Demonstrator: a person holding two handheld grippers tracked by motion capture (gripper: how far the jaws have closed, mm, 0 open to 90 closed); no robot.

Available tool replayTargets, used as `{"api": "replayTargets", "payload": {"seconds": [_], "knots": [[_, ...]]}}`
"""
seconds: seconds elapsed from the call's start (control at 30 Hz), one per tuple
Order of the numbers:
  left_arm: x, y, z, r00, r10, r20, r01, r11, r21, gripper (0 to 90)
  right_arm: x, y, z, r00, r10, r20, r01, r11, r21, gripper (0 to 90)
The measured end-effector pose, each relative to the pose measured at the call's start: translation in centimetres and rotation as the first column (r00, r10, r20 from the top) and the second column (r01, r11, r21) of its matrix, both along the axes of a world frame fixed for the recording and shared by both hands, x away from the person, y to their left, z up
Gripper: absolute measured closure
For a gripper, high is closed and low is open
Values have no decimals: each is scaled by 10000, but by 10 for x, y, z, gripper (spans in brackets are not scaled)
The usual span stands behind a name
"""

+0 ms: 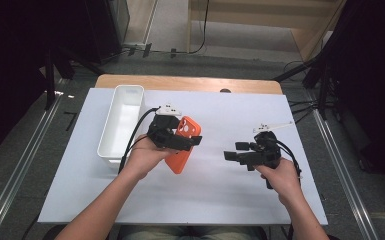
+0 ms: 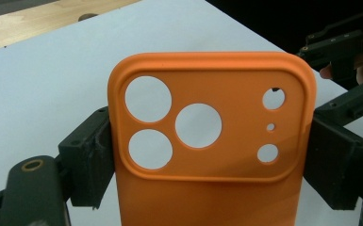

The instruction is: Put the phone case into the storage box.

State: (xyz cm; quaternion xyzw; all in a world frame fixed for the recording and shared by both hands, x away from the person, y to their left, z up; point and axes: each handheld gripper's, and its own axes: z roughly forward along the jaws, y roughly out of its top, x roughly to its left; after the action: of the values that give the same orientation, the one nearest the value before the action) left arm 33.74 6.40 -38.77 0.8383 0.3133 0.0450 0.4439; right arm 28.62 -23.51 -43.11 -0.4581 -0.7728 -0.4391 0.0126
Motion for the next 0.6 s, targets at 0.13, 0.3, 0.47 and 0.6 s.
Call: {"api": "replayTargets", "payload": {"seconds": [0.13, 0.3, 0.47, 0.6], "knots": [[2, 1, 1, 10000, 3, -52, -4, 9999, -135, 155, -8, -1, -3, 9997, -13, 246, 17, 9999, -169, 251], [2, 3, 2, 10000, 27, -47, -28, 9999, -123, 154, -17, -3, -9, 9983, 117, 563, -98, 9994, -332, 251], [3, 5, 4, 10000, -12, -92, 10, 9997, -229, 155, -25, -5, -16, 9979, 144, 627, -118, 9990, -431, 251], [5, 8, 6, 9998, 20, -180, -27, 9993, -360, 155, -32, -8, -23, 9977, 63, 669, -30, 9988, -491, 251]]}}
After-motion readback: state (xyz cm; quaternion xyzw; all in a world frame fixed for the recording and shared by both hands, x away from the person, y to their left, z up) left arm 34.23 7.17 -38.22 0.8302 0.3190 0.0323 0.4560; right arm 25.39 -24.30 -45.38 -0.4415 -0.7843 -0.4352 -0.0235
